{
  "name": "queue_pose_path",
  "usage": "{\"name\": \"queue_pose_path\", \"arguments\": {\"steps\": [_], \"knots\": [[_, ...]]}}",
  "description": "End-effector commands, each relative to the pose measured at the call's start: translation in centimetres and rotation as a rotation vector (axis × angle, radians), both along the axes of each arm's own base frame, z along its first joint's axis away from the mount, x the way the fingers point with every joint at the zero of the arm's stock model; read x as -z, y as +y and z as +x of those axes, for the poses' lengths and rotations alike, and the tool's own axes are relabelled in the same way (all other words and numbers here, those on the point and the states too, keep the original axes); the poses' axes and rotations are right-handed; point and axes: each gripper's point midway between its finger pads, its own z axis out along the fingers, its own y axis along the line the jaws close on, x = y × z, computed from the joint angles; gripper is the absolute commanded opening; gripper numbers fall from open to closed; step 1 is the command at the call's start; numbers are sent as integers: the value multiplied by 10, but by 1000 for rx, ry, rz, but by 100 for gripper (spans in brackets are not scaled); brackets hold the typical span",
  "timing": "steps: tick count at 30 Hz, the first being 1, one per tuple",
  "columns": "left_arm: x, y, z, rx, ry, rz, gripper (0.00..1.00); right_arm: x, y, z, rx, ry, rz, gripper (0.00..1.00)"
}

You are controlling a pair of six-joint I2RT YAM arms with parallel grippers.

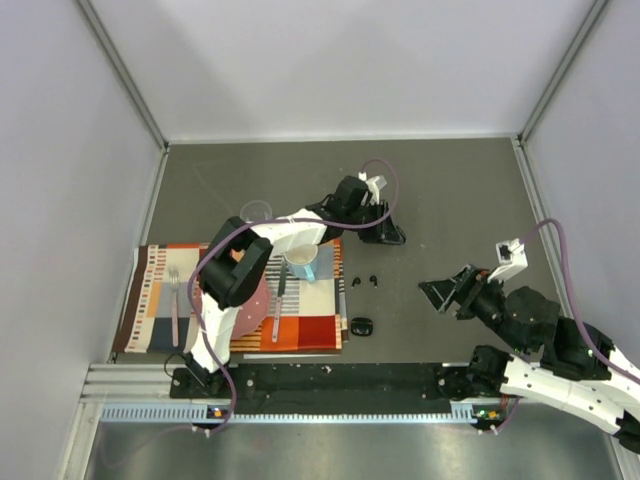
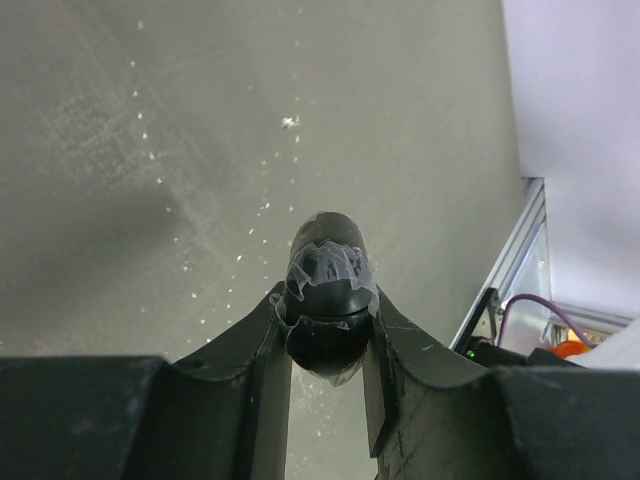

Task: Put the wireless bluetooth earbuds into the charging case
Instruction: Place the charging case at the center of the board.

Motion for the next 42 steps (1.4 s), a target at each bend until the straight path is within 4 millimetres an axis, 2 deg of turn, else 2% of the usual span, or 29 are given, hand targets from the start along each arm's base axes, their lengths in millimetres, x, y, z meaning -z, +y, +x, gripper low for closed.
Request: {"name": "queue_pose_path", "arguments": {"steps": [1,4,11,23,28,36,42], "knots": [[12,4,0,-22,-1,43,13,-14,-6,3,20,-31,3,78],[27,10,-7,-29,26,65,16,-16,-8,2,27,-36,13,78],[45,15,-9,-49,55,103,21,-17,-10,1,24,-39,21,78],[69,10,-16,-8,127,114,27,-16,-13,0,27,-45,31,78],[70,14,-17,-13,130,136,34,-16,-14,-1,22,-49,27,78],[60,16,-13,-17,90,141,48,-16,-13,-3,7,-48,31,78],[49,14,-10,-14,68,136,50,-17,-13,-6,-8,-50,39,78]]}}
